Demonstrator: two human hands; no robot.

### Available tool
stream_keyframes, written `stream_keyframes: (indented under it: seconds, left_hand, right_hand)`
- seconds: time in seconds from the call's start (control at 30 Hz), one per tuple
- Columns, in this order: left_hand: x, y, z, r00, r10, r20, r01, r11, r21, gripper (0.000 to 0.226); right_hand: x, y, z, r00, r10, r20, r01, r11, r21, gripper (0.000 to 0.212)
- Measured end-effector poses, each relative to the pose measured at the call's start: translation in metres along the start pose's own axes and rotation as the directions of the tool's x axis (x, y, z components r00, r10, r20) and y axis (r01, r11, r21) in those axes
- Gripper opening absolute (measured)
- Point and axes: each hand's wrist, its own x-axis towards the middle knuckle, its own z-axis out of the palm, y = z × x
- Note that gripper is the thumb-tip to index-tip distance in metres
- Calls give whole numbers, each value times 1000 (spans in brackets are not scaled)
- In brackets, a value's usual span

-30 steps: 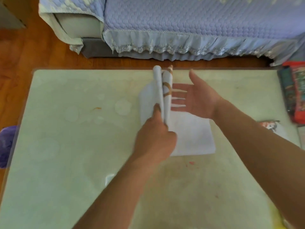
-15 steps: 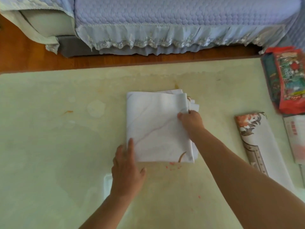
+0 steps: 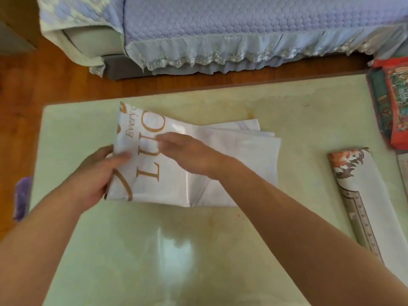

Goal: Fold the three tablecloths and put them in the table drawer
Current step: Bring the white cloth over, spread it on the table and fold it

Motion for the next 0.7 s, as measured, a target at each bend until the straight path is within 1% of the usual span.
stream_keyframes:
  seconds: [0.03, 0.07, 0.1, 0.13, 0.2, 0.23, 0.33, 0.43, 0.5, 0.57, 0.63, 0.7]
  left_hand:
    - [12, -7, -12, 992, -31, -124, 43, 994, 102, 45]
    - [25, -18, -24, 977, -60, -202, 96, 980, 173, 44]
    - [35, -28, -33, 967, -82, -239, 137, 966, 221, 45]
    - [44, -36, -36, 961, -95, -258, 162, 953, 255, 46]
    - [60, -50, -42, 952, -85, -295, 175, 941, 290, 45]
    - [64, -56, -43, 945, -86, -317, 181, 941, 286, 45]
    - [68, -74, -44, 930, -103, -352, 195, 952, 237, 46]
    - [65, -81, -48, 935, -106, -339, 187, 958, 216, 45]
    - [61, -77, -52, 946, -119, -300, 178, 968, 178, 44]
    - [53, -70, -58, 959, -124, -255, 166, 974, 153, 37]
    - [45, -60, -60, 976, -127, -175, 148, 982, 116, 29]
    - [38, -45, -58, 989, -115, -89, 123, 988, 93, 24]
  right_hand:
    - [8, 23, 0, 988, 35, -149, -64, 979, -193, 48]
    - [13, 48, -5, 949, 71, -306, -182, 918, -353, 51]
    - [16, 74, -15, 900, 104, -423, -302, 848, -435, 54]
    - [16, 99, -29, 850, 105, -516, -392, 780, -487, 58]
    - [15, 139, -66, 781, 24, -625, -474, 674, -567, 64]
    - [16, 151, -83, 773, -26, -634, -483, 624, -615, 63]
    - [28, 152, -107, 822, -90, -562, -463, 469, -752, 54]
    - [57, 140, -108, 835, -145, -532, -437, 413, -799, 38]
    - [73, 133, -109, 819, -157, -552, -458, 400, -794, 27]
    - [82, 132, -108, 797, -167, -581, -486, 394, -780, 21]
    - [83, 133, -103, 752, -178, -635, -533, 404, -744, 21]
    - [80, 130, -94, 684, -240, -689, -599, 355, -718, 23]
